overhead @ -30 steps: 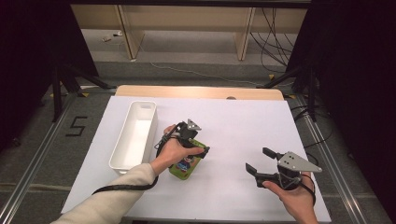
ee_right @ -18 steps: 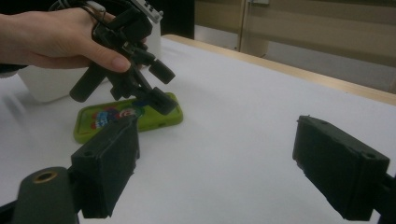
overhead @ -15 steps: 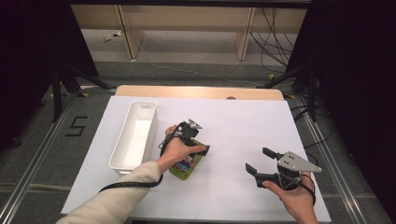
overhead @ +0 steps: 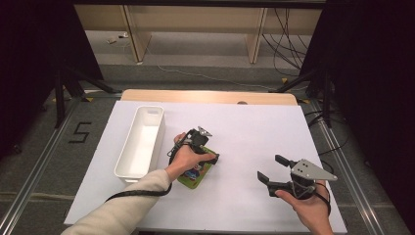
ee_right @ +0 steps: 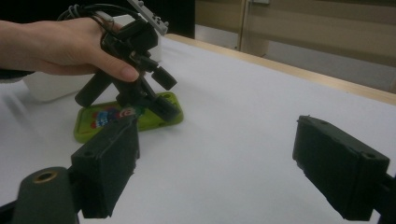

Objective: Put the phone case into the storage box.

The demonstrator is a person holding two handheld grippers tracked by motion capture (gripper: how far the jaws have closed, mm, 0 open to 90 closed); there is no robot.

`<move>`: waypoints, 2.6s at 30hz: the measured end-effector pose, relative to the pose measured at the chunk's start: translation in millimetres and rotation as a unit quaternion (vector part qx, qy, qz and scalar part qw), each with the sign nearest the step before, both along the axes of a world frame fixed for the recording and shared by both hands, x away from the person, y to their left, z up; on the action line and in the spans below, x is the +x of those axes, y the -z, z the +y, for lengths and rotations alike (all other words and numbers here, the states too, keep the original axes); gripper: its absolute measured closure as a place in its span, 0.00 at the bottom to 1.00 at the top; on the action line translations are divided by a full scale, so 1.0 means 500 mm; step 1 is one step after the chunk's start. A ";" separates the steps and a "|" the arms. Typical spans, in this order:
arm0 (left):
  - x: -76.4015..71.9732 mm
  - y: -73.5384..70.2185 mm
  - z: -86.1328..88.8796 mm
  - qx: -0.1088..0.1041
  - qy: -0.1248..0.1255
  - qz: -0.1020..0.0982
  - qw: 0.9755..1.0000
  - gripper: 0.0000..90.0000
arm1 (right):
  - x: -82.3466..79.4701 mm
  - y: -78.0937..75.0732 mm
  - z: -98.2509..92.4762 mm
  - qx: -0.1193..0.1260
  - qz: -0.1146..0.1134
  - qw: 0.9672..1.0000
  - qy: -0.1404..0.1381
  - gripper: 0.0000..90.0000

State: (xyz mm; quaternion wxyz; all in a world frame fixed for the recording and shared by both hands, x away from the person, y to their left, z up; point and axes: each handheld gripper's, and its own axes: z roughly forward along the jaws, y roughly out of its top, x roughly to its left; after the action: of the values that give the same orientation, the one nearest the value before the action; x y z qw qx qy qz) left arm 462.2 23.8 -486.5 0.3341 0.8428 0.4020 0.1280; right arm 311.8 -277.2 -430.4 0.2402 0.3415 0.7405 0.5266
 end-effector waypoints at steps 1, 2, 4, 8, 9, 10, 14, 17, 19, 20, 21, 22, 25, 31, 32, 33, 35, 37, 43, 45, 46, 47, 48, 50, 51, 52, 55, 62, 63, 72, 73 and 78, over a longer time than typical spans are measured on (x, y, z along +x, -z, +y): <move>0.001 0.000 0.001 0.001 0.001 0.000 1.000 0.02 | 0.000 0.000 0.000 0.000 0.000 1.000 0.000 0.18; 0.001 0.001 0.001 0.002 0.001 0.000 1.000 0.02 | 0.000 0.000 0.000 0.000 0.000 1.000 0.000 0.18; 0.002 0.002 0.002 0.002 0.000 0.003 1.000 0.02 | 0.000 0.000 0.000 -0.001 0.000 1.000 -0.001 0.18; 0.002 0.006 0.001 0.004 0.002 0.005 1.000 0.02 | 0.000 0.001 0.000 -0.002 0.000 1.000 -0.001 0.18; 0.002 0.007 0.000 0.006 0.002 0.006 1.000 0.03 | 0.000 0.001 0.000 -0.002 0.001 1.000 -0.001 0.18; 0.002 0.007 -0.001 0.006 0.001 0.006 1.000 0.03 | 0.000 0.001 0.000 -0.002 0.000 1.000 -0.001 0.18; 0.004 0.010 -0.001 0.007 0.000 0.009 1.000 0.03 | 0.000 0.001 0.000 -0.001 0.000 1.000 -0.001 0.18; 0.004 0.012 -0.002 0.007 -0.001 0.010 1.000 0.03 | 0.000 0.001 0.000 -0.002 0.000 1.000 -0.001 0.18; 0.003 0.012 -0.002 0.008 0.000 0.010 1.000 0.03 | 0.000 0.000 0.000 0.000 0.001 1.000 -0.001 0.18; 0.003 0.012 -0.002 0.007 0.000 0.011 1.000 0.03 | 0.000 0.000 0.000 -0.001 0.000 1.000 -0.001 0.18; 0.003 0.012 -0.002 0.007 0.000 0.010 1.000 0.03 | 0.000 0.000 0.000 0.000 0.000 1.000 -0.001 0.18; 0.003 0.012 -0.002 0.008 0.000 0.010 1.000 0.03 | 0.000 0.001 0.000 -0.002 0.000 1.000 -0.001 0.18; 0.003 0.012 -0.002 0.009 0.000 0.008 1.000 0.04 | 0.000 0.000 0.000 -0.002 0.000 1.000 -0.001 0.18; 0.001 0.012 -0.003 0.013 -0.001 0.006 1.000 0.06 | 0.000 0.001 0.000 -0.002 0.000 1.000 -0.001 0.18; 0.001 0.012 -0.002 0.014 0.000 0.006 1.000 0.06 | 0.000 0.001 0.000 -0.002 0.000 1.000 -0.001 0.18; 0.001 0.012 -0.002 0.014 0.000 0.006 1.000 0.06 | 0.000 0.001 0.000 -0.002 0.000 1.000 0.000 0.18; 0.001 0.012 -0.002 0.013 -0.001 0.006 1.000 0.06 | 0.000 0.001 0.000 -0.002 0.000 1.000 -0.001 0.18; 0.001 0.012 -0.002 0.013 -0.001 0.005 1.000 0.06 | 0.000 0.001 0.000 -0.002 0.001 1.000 -0.001 0.18; -0.001 0.010 -0.003 0.016 -0.001 0.006 1.000 0.08 | 0.000 0.001 0.000 -0.002 0.003 1.000 0.000 0.18; -0.001 0.010 -0.003 0.016 0.000 0.006 1.000 0.08 | 0.000 0.001 0.000 -0.003 0.001 1.000 -0.001 0.18; -0.001 0.010 -0.004 0.016 0.000 0.006 1.000 0.08 | 0.000 0.001 0.000 -0.003 0.001 1.000 -0.001 0.18; -0.001 0.010 -0.004 0.017 -0.001 0.006 1.000 0.08 | 0.000 0.001 0.000 -0.003 0.002 1.000 -0.001 0.18; -0.001 0.010 -0.004 0.017 0.000 0.006 1.000 0.09 | 0.000 0.001 0.000 -0.003 0.002 1.000 -0.001 0.18; -0.002 0.009 -0.004 0.017 -0.001 0.006 1.000 0.09 | 0.000 0.001 0.000 -0.003 0.002 1.000 -0.002 0.18; -0.003 0.008 -0.004 0.018 -0.001 0.006 1.000 0.10 | 0.000 0.001 0.000 -0.003 0.002 1.000 -0.001 0.18; -0.004 0.008 -0.005 0.017 -0.001 0.007 1.000 0.11 | 0.000 0.001 0.000 -0.003 0.002 1.000 -0.001 0.18; -0.006 0.006 -0.007 0.020 -0.001 0.006 1.000 0.15 | 0.000 0.001 0.000 -0.003 0.002 1.000 -0.002 0.18; -0.007 0.006 -0.008 0.021 -0.003 0.005 1.000 0.15 | 0.000 0.001 0.000 -0.002 0.004 1.000 -0.001 0.18; -0.007 0.006 -0.008 0.021 -0.003 0.005 1.000 0.15 | 0.000 0.001 0.000 -0.003 0.004 1.000 -0.001 0.18; -0.007 0.006 -0.008 0.020 -0.004 0.006 1.000 0.16 | 0.000 0.001 0.000 -0.003 0.002 1.000 -0.002 0.18; -0.007 0.005 -0.008 0.020 -0.004 0.006 1.000 0.16 | 0.000 0.001 0.000 -0.003 0.002 1.000 -0.002 0.18; -0.008 0.005 -0.008 0.020 -0.005 0.005 1.000 0.17 | 0.000 0.001 0.000 -0.003 0.002 1.000 -0.002 0.18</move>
State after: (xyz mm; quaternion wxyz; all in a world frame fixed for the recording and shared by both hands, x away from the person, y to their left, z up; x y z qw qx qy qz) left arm 458.5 19.9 -489.0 0.3145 0.8479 0.4056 0.1330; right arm 311.9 -277.0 -431.0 0.2388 0.3401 0.7432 0.5243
